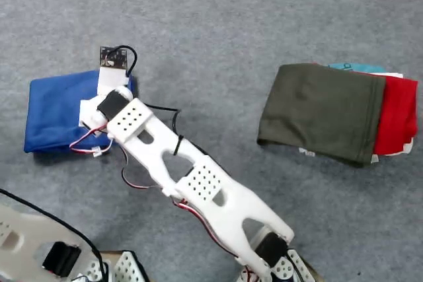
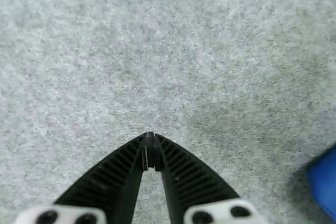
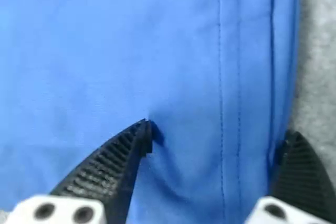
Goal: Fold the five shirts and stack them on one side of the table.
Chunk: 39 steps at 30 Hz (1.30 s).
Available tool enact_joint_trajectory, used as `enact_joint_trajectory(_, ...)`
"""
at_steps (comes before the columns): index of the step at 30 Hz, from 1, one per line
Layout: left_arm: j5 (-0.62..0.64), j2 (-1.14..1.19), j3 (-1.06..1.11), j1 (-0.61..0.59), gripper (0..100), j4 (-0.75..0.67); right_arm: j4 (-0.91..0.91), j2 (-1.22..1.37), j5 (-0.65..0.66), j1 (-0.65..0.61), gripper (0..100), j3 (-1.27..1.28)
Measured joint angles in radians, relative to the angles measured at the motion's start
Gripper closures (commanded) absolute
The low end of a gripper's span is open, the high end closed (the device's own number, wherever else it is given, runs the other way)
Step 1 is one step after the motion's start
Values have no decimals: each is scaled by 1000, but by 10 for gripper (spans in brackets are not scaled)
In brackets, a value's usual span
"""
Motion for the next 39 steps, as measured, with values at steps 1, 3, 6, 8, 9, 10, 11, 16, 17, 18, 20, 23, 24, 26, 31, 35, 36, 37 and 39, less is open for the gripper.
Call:
enact_joint_trajectory(1,0,0,0,0,970,0,-2,11,0,-2,641,-11)
enact_joint_trajectory(3,0,0,0,0,970,0,-2,18,0,-2,730,-21)
enact_joint_trajectory(6,0,0,2,0,970,0,0,20,0,6,939,-9)
enact_joint_trajectory(8,0,0,6,0,970,0,2,21,0,11,981,-9)
enact_joint_trajectory(9,0,0,9,0,970,0,2,21,12,12,972,-9)
enact_joint_trajectory(10,0,0,11,0,970,0,9,23,38,14,969,-17)
enact_joint_trajectory(11,0,0,11,0,970,0,23,31,64,15,975,-31)
enact_joint_trajectory(16,0,0,11,0,970,0,141,46,138,3,985,-163)
enact_joint_trajectory(17,0,0,11,0,970,0,180,46,150,2,985,-199)
enact_joint_trajectory(18,0,0,11,0,970,0,215,46,157,2,985,-233)
enact_joint_trajectory(20,0,0,11,0,970,0,290,46,163,3,985,-285)
enact_joint_trajectory(23,0,0,11,9,970,0,388,46,164,14,985,-339)
enact_joint_trajectory(24,0,0,11,9,970,0,411,46,175,28,985,-348)
enact_joint_trajectory(26,0,0,11,9,970,0,451,46,201,66,985,-351)
enact_joint_trajectory(31,0,0,23,9,970,0,466,-5,253,201,985,-322)
enact_joint_trajectory(35,0,0,32,9,970,0,466,-144,308,301,985,-187)
enact_joint_trajectory(36,0,0,32,9,970,0,466,-184,325,322,985,-135)
enact_joint_trajectory(37,0,0,32,9,970,0,466,-227,344,342,985,-75)
enact_joint_trajectory(39,0,0,32,12,970,0,466,-325,384,376,985,61)
